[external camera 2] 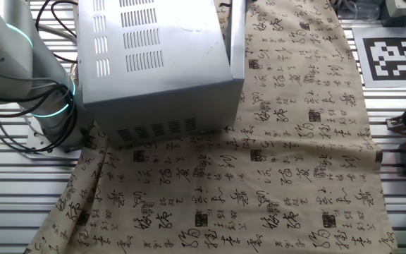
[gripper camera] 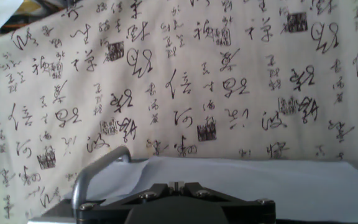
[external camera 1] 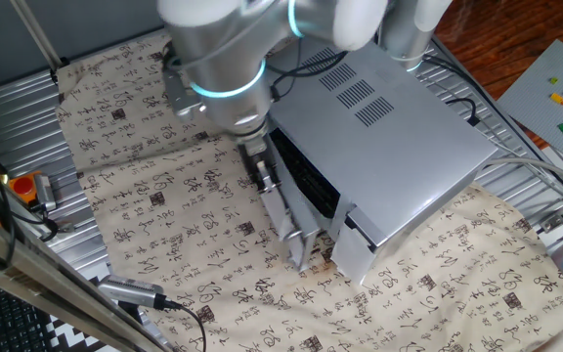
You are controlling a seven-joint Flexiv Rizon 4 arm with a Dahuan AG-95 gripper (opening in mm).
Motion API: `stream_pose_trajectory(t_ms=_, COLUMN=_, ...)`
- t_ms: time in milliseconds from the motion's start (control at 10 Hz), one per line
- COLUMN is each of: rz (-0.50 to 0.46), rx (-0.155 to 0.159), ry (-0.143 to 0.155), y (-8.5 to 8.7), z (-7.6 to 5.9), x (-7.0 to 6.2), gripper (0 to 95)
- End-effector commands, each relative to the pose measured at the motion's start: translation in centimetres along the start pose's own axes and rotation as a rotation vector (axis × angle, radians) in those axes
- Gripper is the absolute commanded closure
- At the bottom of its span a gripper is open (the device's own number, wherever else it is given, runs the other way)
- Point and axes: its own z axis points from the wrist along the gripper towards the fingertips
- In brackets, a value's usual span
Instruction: Close the microwave door
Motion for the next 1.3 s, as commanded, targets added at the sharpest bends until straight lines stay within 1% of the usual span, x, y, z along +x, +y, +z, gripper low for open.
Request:
stream_pose_trajectory(t_ms=100, rz=-0.006, rx=-0.002, ry=0.027, y=0.0, z=0.1, x=-0.1, gripper=95.0)
stream_pose_trajectory(t_ms=300, rz=-0.009, rx=-0.001, ry=0.045, y=-0.1, z=0.1, x=0.2, gripper=95.0)
stream_pose_trajectory(t_ms=500, rz=-0.012, rx=-0.009, ry=0.064, y=-0.3, z=0.2, x=0.5, gripper=95.0)
stream_pose_trajectory(t_ms=800, rz=-0.025, rx=-0.011, ry=0.076, y=-0.6, z=0.5, x=1.1, gripper=95.0)
stream_pose_trajectory(t_ms=1300, rz=-0.03, rx=-0.009, ry=0.111, y=-1.1, z=0.9, x=1.8, gripper=95.0)
